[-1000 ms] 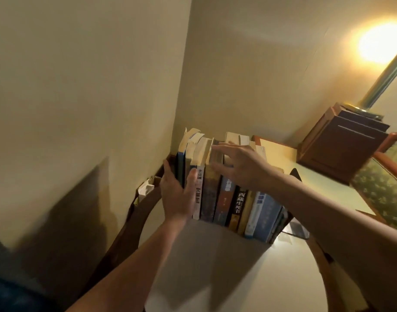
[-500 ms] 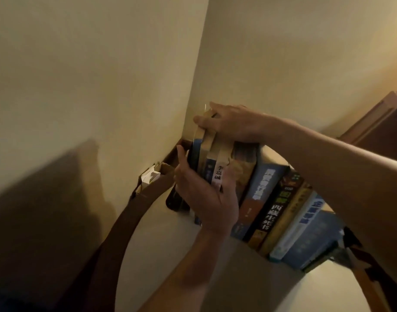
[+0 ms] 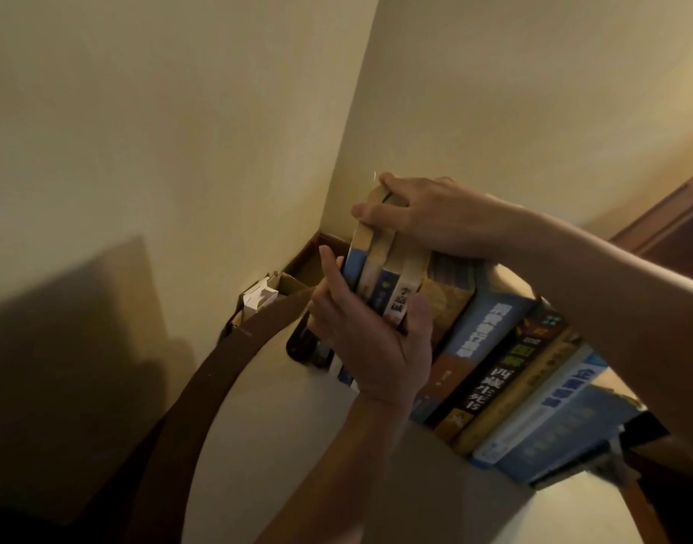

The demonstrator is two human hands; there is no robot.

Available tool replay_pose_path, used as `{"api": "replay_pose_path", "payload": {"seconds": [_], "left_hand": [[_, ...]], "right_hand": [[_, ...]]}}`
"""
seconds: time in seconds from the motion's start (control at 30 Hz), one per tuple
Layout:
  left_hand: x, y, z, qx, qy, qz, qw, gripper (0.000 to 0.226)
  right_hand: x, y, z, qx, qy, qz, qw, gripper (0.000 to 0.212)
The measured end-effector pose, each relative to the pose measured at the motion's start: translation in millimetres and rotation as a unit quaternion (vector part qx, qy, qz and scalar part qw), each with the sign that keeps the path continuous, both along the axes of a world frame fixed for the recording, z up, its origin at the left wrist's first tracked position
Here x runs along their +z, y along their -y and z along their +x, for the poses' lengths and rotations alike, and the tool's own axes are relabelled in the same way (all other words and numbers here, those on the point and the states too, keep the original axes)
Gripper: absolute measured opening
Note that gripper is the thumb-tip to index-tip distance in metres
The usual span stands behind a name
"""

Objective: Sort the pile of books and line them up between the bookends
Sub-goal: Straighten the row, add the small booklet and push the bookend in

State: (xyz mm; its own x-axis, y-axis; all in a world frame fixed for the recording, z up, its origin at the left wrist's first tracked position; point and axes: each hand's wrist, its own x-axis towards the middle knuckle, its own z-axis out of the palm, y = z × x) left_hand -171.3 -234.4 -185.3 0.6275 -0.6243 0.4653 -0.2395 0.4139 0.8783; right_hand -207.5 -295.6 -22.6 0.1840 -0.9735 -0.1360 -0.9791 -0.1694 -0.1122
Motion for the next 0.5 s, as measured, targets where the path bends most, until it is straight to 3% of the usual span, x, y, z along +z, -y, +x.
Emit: {"api": "replay_pose_path", "payload": {"seconds": [0.33, 0.5], "left_hand": [[-8, 5, 4, 0.009, 0.021, -0.013, 1.000, 0.083], [-16, 5, 0, 0.022, 0.084, -0.014, 0.996, 0.066]], "right_hand": [[-4, -1, -6, 0.021, -0.063, 0.024, 0.997, 0.098], [-8, -3, -5, 0.046, -0.091, 0.060, 0.993, 0.142]]}}
